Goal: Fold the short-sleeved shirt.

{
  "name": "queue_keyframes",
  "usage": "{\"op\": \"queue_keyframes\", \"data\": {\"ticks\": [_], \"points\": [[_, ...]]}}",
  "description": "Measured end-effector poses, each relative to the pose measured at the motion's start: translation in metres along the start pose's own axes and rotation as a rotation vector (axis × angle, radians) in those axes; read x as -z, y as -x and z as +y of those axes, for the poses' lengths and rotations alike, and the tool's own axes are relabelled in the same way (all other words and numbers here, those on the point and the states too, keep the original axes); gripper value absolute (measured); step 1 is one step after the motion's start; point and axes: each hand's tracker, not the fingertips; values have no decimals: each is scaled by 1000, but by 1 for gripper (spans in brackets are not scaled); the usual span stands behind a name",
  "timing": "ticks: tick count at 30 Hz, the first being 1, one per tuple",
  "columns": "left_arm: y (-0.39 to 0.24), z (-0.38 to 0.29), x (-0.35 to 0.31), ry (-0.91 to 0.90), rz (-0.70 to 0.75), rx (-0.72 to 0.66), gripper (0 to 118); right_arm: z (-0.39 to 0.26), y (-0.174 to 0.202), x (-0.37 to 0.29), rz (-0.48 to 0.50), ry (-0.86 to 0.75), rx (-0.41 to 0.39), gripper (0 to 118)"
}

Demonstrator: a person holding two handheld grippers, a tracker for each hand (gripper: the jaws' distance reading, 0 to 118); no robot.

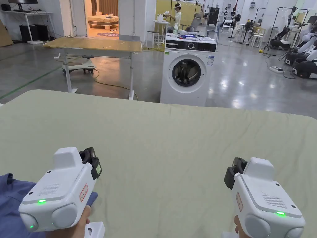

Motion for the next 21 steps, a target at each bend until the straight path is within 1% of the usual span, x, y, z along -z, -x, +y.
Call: {"op": "queue_keyframes", "data": {"ticks": [3, 5, 7, 9, 14, 16, 18, 21], "points": [[-2, 7, -2, -3, 9, 22, 0, 0, 6, -2, -8, -11, -40, 2], [0, 12, -1, 9, 9, 67, 0, -1, 13, -5, -13, -14, -96, 2], [0, 18, -4, 32, 8, 117, 0, -2, 17, -5, -5, -13, -124, 3], [5, 22, -4, 87, 8, 166, 0, -4, 19, -3, 8, -12, -137, 3], [45, 28, -14, 206, 8, 202, 0, -11, 28, 1, 39, 3, -147, 2], [65, 28, -16, 271, 63, 228, 0, -16, 33, 3, 62, 18, -158, 3], [90, 30, -17, 334, 105, 215, 0, -21, 38, 5, 78, 30, -177, 3], [135, 32, -14, 427, 150, 129, 0, -26, 43, 8, 95, 45, -178, 2]]}}
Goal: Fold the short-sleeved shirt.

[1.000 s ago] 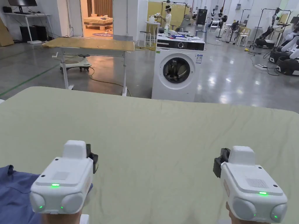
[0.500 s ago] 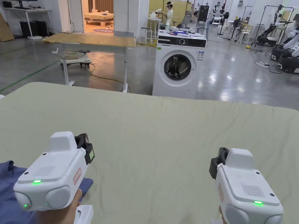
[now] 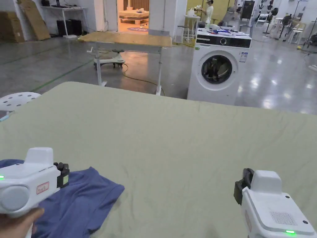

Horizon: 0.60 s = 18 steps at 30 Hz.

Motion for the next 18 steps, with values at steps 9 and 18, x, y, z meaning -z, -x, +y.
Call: {"op": "queue_keyframes", "data": {"ticks": [9, 18], "points": [[97, -15, 29, 292, 11, -99, 61, -12, 2, 8, 22, 38, 1, 3], [103, -69, 62, 503, 106, -17, 77, -18, 0, 9, 22, 65, 0, 3]]}}
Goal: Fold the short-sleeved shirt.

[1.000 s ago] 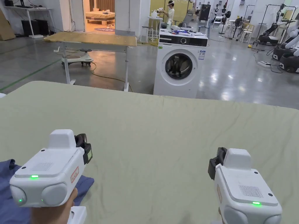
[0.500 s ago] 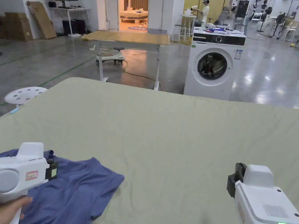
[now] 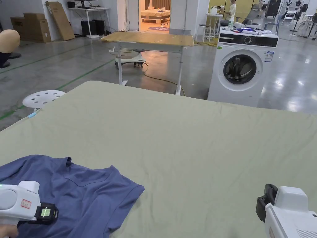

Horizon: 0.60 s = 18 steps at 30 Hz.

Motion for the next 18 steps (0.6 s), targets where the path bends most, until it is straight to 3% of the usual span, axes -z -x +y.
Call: {"op": "queue_keyframes", "data": {"ticks": [3, 6, 8, 9, 12, 18], "points": [[-16, -8, -5, -73, 52, 79, 70, -2, -2, 0, -1, 6, 1, 2], [-30, -9, -11, -84, 31, 132, 39, -3, -2, 0, -3, 9, -7, 3], [-33, -7, -9, -94, 95, 178, 5, -4, -3, -1, -4, 12, -2, 2], [-34, -8, -7, -98, 132, 203, 0, -4, -3, -1, -3, 13, 4, 2], [-19, -7, 8, -114, 102, 198, 0, -6, -4, -3, -4, 17, 17, 3], [-1, -8, -20, -314, 50, 117, 0, -8, -7, -5, -11, 21, 19, 3]]}}
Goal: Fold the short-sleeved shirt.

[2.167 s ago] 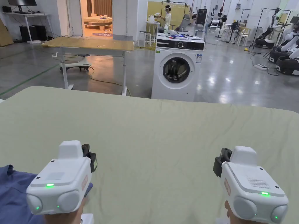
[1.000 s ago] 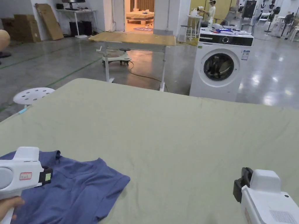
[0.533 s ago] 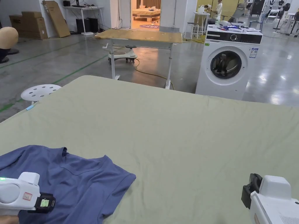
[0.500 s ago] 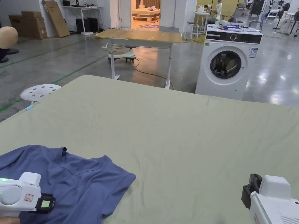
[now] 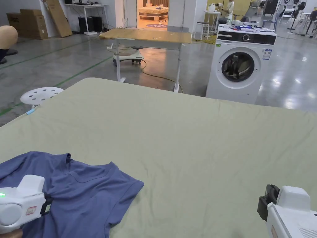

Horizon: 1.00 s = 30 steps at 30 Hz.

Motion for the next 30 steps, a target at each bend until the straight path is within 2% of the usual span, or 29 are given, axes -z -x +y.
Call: {"op": "queue_keyframes", "data": {"ticks": [9, 11, 15, 18, 21, 30], "points": [[1, 47, -72, -224, -94, -125, 0, 6, -2, -7, -4, -22, 0, 3], [-7, 65, -90, -286, -88, -82, 0, 8, -3, -8, -5, -27, 3, 3], [-25, 103, -125, -398, -151, -91, 0, 12, -5, -12, -5, -39, 7, 3], [-44, 134, -148, -469, -185, -26, 0, 16, -10, -16, -10, -52, 14, 2], [-68, 162, -173, -544, -272, -3, 0, 20, -16, -21, -17, -64, 20, 3], [-186, 221, -228, -687, -488, 151, 0, 25, -47, -40, -75, -100, 50, 3]]}}
